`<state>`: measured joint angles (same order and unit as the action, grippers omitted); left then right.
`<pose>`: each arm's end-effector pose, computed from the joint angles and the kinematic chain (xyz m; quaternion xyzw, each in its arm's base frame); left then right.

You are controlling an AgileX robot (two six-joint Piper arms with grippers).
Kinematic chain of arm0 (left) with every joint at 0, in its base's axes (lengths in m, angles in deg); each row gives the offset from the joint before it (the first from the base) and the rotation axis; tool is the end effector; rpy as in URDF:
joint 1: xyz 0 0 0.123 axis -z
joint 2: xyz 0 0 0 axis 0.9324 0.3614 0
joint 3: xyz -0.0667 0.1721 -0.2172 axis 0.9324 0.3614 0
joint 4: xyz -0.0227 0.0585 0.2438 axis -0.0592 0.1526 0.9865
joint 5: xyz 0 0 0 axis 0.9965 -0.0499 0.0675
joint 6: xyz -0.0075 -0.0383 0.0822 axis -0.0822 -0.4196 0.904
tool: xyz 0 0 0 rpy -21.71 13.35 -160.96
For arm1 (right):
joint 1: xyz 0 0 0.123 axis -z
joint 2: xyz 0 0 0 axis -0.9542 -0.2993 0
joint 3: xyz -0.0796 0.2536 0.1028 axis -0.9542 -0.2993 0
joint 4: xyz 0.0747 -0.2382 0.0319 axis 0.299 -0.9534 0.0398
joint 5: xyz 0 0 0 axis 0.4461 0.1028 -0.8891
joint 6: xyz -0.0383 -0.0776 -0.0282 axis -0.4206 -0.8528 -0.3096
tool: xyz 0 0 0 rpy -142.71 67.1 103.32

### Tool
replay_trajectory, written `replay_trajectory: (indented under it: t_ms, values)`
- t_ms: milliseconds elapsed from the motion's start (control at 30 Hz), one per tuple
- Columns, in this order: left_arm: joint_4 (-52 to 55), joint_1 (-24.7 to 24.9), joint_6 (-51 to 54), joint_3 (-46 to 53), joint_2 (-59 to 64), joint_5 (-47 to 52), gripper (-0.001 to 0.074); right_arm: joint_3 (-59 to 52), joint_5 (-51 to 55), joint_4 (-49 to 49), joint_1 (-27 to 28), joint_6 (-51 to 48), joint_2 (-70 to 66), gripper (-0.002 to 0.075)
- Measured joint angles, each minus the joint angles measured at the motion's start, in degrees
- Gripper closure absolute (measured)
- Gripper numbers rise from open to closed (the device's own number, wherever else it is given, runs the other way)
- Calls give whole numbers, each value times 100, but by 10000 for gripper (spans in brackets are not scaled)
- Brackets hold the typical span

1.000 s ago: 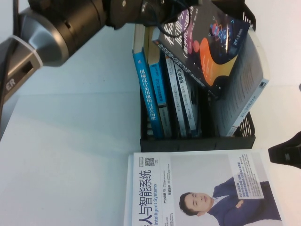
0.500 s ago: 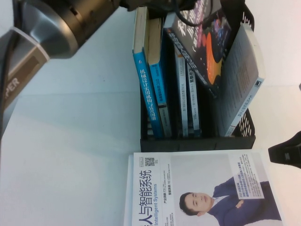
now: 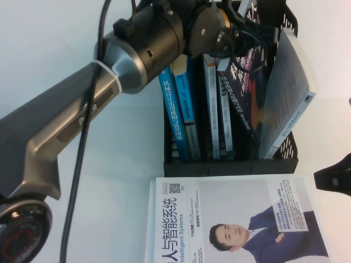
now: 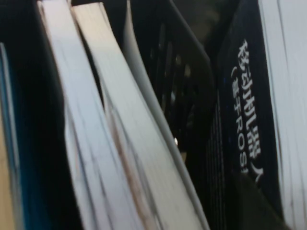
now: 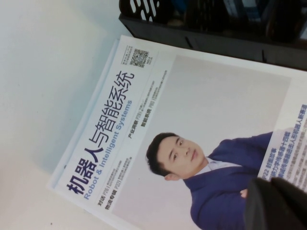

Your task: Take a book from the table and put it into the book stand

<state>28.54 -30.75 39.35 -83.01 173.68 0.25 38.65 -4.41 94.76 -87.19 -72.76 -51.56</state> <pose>0.3852 -0.2970 0.3805 0.0957 0.8381 -0.2601 0.4699 0.2058 0.0876 0.3062 -0.1286 0.9143 0.2323 0.3058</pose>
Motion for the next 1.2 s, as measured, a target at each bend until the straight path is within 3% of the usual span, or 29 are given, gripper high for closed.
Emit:
replay_trajectory:
  t_ms: [200, 467, 633, 800, 967, 1200]
  values:
    - [-3, 0, 114, 0, 117, -222, 617, 0, 0, -33, 0, 0, 0, 729]
    - [46, 0, 126, -108, 85, -742, 356, 0, 41, -42, 0, 8, 0, 729]
    - [46, 0, 126, -108, 54, -742, 322, 0, 83, -71, 0, 8, 0, 729]
    - [1, 0, 126, -108, -226, -514, 408, 0, 105, -295, 0, 8, 0, 729]
    - [-53, 0, 747, -108, -836, 325, 666, 0, 72, -814, 0, 20, 268, 729]
    - [-145, 0, 1272, -108, -1773, 1165, 731, 0, -23, -1910, 0, 612, 1144, 729]
